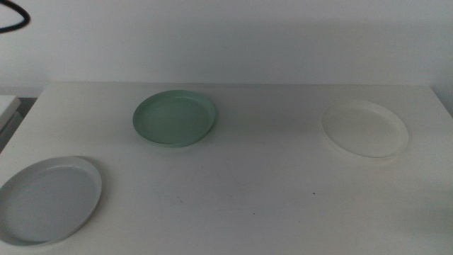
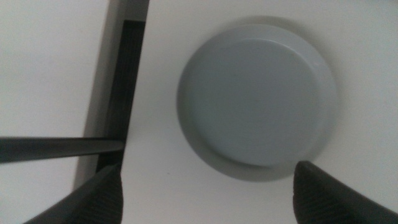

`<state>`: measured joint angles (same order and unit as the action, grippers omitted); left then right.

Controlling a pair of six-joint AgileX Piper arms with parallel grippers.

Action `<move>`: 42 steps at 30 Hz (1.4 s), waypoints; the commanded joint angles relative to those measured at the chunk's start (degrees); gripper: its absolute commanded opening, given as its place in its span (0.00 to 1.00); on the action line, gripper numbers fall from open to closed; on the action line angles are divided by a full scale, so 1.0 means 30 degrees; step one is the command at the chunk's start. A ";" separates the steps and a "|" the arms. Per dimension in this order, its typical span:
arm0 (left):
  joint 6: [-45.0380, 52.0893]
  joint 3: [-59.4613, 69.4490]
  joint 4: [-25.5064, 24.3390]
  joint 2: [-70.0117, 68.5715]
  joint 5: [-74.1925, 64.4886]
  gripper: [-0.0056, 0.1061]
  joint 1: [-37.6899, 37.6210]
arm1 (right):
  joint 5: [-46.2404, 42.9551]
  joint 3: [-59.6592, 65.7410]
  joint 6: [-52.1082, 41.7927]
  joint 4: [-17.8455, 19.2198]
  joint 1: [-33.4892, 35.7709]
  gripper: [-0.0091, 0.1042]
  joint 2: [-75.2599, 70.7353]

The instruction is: Stack the three bowls on top of each other.

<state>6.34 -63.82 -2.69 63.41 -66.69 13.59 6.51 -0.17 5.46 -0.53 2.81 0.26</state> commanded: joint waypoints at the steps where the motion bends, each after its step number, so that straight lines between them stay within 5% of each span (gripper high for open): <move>1: 0.1436 -0.0620 0.0898 0.0876 -0.0049 0.89 0.1045 | -0.0159 0.0057 -0.0057 0.0052 -0.0084 0.77 -0.0087; 11: 0.5736 -0.1106 0.4059 0.4784 0.1101 0.89 0.4218 | -0.0159 0.0057 -0.0057 0.0052 -0.0084 0.77 -0.0087; 42: 0.8426 -0.1180 0.5048 1.4913 0.6329 0.89 0.4218 | -0.0159 0.0057 -0.0057 0.0052 -0.0084 0.77 -0.0087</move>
<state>31.43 -66.81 11.70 108.02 -48.29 26.15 6.51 -0.17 5.46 -0.53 2.81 0.26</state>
